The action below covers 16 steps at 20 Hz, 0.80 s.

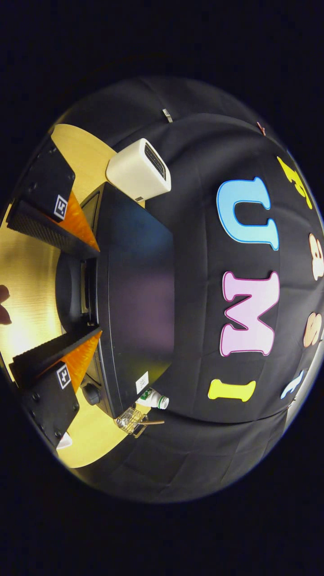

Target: Open the toaster oven, put the food inside, and close the toaster oven door.

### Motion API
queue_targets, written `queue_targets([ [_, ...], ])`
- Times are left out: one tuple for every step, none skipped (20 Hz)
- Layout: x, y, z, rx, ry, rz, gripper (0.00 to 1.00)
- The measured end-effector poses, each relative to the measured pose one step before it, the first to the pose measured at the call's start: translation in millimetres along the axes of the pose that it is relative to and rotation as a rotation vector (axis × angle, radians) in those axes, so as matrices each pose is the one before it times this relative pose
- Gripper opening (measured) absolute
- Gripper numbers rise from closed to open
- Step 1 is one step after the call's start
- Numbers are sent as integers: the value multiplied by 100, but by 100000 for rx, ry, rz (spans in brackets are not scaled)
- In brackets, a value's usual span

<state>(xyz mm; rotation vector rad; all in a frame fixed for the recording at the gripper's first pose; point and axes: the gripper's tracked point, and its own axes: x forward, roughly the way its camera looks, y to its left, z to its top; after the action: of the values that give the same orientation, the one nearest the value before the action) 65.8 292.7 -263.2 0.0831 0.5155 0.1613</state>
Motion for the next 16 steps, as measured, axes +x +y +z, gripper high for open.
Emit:
queue_targets([
  [-180, 73, -82, 51, -50, 432, 99],
  [-275, -14, -221, -312, 682, 495, 99],
  [-415, -36, -449, 69, 218, 459, 99],
  [-565, -33, -596, 712, 408, 221, 99],
  [-585, -33, -557, 697, 421, 81, 99],
  [-613, -52, -718, 330, 631, 37, 99],
  [-552, -59, -698, 173, 760, 9, 99],
  [-475, -8, -815, 669, 1076, 39, 99],
  [-404, -99, -783, 795, 1393, 9, 99],
  [-431, -89, -831, 517, 742, -326, 99],
  [-360, -67, -822, -245, 1385, -426, 99],
  [-302, -50, -892, -548, 1137, -170, 99],
  [-233, -40, -786, -676, 1523, -155, 99],
  [-347, 36, -999, -1004, 1614, 3, 99],
  [-205, -55, -847, -1137, 1678, 128, 99],
  [-173, 21, -921, -864, 1828, 201, 98],
])
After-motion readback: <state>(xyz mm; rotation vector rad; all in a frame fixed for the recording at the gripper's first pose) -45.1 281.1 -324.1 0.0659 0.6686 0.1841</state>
